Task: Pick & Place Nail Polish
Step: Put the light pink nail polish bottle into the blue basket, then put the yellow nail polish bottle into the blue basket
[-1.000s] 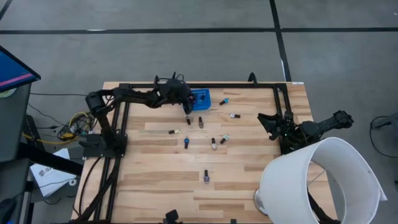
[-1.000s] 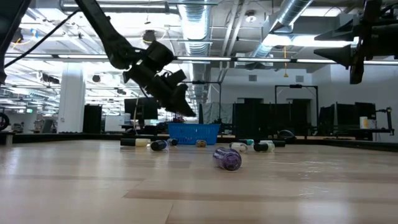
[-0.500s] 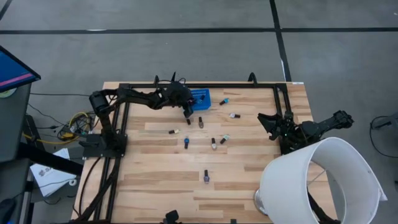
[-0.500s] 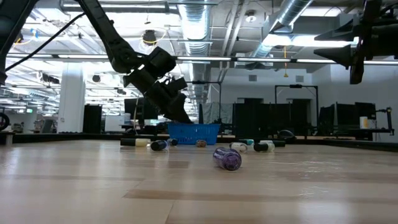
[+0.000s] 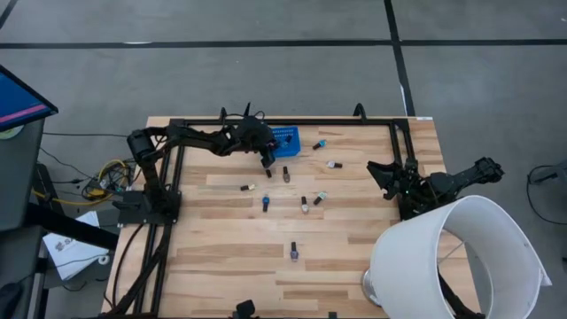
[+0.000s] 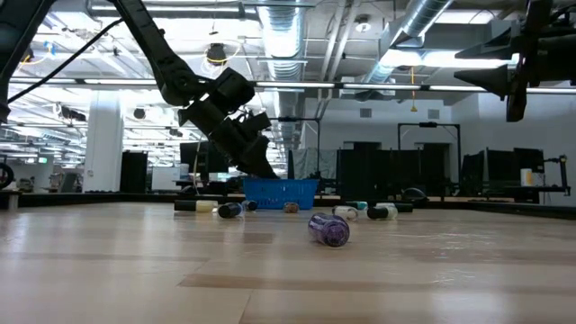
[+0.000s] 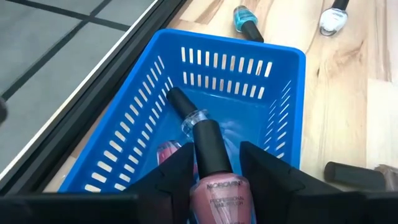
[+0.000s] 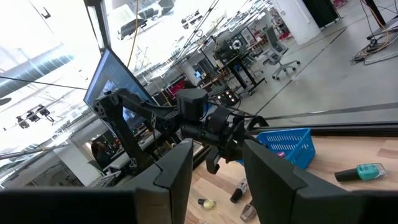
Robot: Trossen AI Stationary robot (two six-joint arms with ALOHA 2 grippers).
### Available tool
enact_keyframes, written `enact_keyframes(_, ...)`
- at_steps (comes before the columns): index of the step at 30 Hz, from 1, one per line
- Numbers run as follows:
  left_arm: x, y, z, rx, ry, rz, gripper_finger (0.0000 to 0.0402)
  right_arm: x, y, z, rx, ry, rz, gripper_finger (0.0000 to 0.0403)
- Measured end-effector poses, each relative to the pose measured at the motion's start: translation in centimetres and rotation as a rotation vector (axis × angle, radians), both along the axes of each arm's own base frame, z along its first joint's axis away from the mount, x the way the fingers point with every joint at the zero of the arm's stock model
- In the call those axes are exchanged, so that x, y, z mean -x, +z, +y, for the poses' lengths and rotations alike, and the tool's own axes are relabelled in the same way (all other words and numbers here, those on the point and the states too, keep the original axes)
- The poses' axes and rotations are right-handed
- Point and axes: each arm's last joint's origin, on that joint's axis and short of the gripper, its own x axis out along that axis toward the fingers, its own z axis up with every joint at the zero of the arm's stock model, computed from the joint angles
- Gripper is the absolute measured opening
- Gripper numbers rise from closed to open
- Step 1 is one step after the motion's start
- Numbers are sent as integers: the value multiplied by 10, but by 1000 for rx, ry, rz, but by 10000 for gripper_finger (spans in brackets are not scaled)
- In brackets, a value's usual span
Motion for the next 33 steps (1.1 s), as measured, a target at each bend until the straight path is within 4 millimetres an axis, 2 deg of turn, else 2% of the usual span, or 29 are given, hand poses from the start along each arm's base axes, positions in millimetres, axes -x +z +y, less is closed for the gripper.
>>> enact_keyframes(4, 0, 0, 0, -6, -4, 0, 150, 0, 0, 0, 0, 0, 0, 133)
enact_keyframes(9, 0, 0, 0, -6, -4, 0, 202, 0, 0, 0, 0, 0, 0, 133)
enact_keyframes(11, 2, 7, -1, 1, 5, -11, 218, 0, 0, 0, 0, 1, 0, 133)
enact_keyframes(13, 4, 31, -5, -16, 13, -78, 228, 0, 0, 0, 0, 1, -1, 133)
enact_keyframes(15, 11, 64, -13, -61, 0, -145, 233, 0, 0, 0, -2, 1, -2, 133)
enact_keyframes(19, 35, 118, -45, -137, -88, -163, 234, 0, 0, 0, -2, 2, -3, 133)
enact_keyframes(21, 50, 136, -65, -146, -141, -135, 234, 0, 0, 0, -1, 2, -2, 133)
enact_keyframes(23, 65, 143, -84, -134, -183, -116, 236, 0, 0, 0, 1, 2, 1, 133)
enact_keyframes(25, 78, 137, -101, -100, -202, -105, 239, 0, 0, 0, 1, 2, 2, 133)
enact_keyframes(28, 98, 117, -120, -48, -163, -102, 240, 0, 0, 0, 2, 1, 3, 133)
enact_keyframes(33, 121, 64, -138, -10, -79, -62, 234, 0, 0, 0, 1, 1, 3, 133)
